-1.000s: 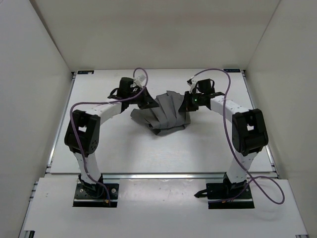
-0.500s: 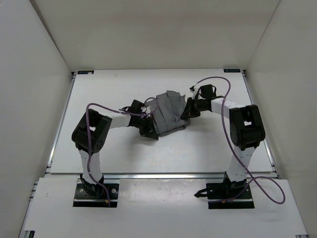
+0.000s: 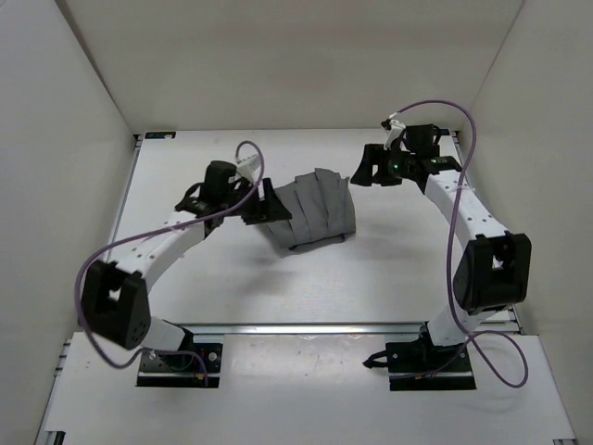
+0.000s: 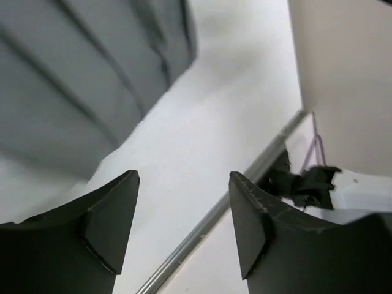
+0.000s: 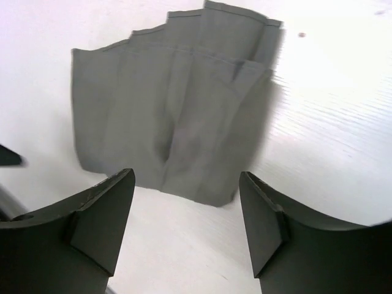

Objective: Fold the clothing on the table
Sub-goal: Fold the skirt

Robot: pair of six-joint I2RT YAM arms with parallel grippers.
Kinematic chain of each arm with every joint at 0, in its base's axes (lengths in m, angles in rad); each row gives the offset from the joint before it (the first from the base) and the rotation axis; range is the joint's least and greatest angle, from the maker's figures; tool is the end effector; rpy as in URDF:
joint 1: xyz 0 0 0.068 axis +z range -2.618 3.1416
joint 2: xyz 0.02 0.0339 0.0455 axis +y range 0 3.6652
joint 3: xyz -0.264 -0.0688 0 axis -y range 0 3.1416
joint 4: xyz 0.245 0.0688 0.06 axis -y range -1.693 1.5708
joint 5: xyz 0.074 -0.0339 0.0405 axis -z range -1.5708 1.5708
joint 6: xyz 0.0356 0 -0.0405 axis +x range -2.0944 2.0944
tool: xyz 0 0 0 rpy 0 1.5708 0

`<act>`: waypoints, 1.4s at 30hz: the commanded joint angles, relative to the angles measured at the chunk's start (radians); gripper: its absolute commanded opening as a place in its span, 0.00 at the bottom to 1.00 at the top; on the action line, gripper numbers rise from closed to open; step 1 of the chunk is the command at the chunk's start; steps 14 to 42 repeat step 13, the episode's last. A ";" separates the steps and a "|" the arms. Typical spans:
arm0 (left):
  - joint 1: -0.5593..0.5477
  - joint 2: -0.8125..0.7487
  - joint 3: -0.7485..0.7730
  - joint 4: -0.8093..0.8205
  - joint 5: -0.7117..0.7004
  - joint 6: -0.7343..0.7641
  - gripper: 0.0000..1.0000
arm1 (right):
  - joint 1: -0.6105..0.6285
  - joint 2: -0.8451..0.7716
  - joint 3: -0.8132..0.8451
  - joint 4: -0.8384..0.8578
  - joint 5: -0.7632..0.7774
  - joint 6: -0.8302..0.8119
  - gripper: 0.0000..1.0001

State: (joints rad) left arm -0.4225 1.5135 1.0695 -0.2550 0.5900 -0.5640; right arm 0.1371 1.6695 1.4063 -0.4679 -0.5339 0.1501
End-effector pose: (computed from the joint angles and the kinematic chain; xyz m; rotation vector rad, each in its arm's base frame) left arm 0.2939 -0.1539 0.2594 0.1681 2.4028 -1.1643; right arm 0.3701 0.0693 0.3005 -0.2631 2.2782 0.7616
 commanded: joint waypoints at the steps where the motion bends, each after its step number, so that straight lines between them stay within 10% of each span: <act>1: 0.076 -0.136 -0.123 -0.123 -0.229 0.058 0.74 | -0.002 -0.073 -0.082 -0.074 0.170 -0.080 0.67; 10: 0.097 -0.363 -0.237 -0.397 -0.628 0.119 0.83 | -0.045 -0.192 -0.338 0.033 0.115 0.012 0.61; 11: 0.087 -0.369 -0.244 -0.408 -0.636 0.113 0.84 | -0.051 -0.194 -0.364 0.035 0.095 0.031 0.49; 42: 0.084 -0.383 -0.264 -0.423 -0.632 0.113 0.88 | -0.059 -0.200 -0.392 0.051 0.077 0.040 0.51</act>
